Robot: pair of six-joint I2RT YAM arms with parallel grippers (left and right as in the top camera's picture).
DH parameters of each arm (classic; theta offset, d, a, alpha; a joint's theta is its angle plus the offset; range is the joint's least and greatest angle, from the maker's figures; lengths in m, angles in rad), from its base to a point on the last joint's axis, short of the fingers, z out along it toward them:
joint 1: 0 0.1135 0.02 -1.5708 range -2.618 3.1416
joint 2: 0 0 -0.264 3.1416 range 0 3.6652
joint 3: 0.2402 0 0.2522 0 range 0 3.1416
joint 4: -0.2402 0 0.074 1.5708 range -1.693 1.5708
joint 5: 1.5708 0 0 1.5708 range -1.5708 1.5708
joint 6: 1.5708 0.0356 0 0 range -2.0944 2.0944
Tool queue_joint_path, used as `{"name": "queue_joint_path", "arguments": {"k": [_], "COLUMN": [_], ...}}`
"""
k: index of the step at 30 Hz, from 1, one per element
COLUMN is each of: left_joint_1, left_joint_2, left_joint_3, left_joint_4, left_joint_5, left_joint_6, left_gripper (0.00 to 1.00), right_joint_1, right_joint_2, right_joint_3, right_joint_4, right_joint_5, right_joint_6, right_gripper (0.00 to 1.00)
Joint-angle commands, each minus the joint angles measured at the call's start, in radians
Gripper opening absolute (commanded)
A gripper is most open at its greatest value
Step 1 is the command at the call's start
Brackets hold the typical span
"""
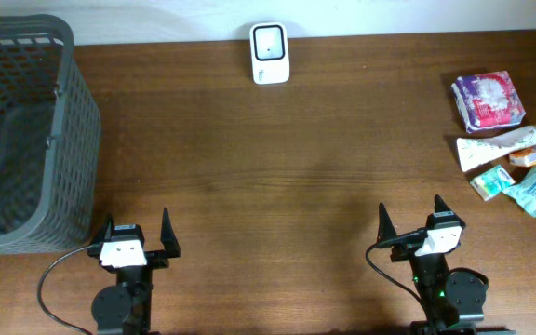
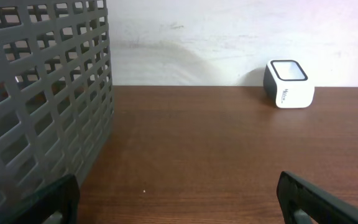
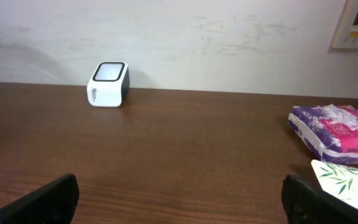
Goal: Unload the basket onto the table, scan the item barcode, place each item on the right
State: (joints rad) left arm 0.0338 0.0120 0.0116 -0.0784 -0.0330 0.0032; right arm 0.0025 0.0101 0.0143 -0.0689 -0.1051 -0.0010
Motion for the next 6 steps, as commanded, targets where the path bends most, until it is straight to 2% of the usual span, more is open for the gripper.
{"name": "queue_joint_path", "arguments": {"k": [1,6], "left_joint_1": [-0.005,-0.005], "left_joint_2": [-0.007,-0.007], "left_joint_3": [-0.003,-0.003], "left_joint_4": [-0.005,-0.005], "left_joint_5": [0.012,0.012], "left_joint_6": [-0.006,-0.006], "left_gripper": [0.99,0.99], "right_joint_1": [-0.003,-0.003], "right_joint_2": [-0.007,-0.007], "right_joint_3": [-0.009,-0.009], "right_joint_4": [-0.003,-0.003], "right_joint_5": [0.012,0.012], "right_joint_6": [-0.002,-0.002], "right_gripper": [0.99,0.99]}}
